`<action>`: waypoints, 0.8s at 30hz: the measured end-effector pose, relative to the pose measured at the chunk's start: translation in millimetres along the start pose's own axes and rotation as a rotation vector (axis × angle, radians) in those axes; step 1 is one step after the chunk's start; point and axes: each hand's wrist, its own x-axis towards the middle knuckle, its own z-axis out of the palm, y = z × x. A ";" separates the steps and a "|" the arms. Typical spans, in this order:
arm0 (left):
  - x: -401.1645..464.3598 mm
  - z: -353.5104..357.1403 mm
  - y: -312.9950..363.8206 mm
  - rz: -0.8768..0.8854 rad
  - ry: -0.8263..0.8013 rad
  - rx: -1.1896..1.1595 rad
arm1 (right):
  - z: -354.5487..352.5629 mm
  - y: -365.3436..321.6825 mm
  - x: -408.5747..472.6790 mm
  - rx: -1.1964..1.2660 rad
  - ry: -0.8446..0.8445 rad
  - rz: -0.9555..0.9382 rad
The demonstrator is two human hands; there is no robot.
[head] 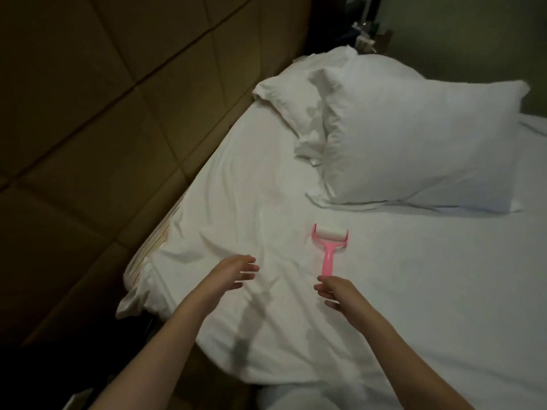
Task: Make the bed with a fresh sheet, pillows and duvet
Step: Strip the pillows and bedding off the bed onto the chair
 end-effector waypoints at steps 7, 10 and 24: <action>122.5 48.6 147.2 0.127 -0.120 0.246 | -86.0 -107.4 97.7 0.170 0.181 -0.074; 170.2 84.8 220.1 0.259 -0.136 0.367 | -128.8 -144.6 140.1 0.257 0.251 -0.121; 353.6 267.0 385.0 0.899 0.229 1.832 | -298.8 -160.6 330.1 0.900 0.515 0.118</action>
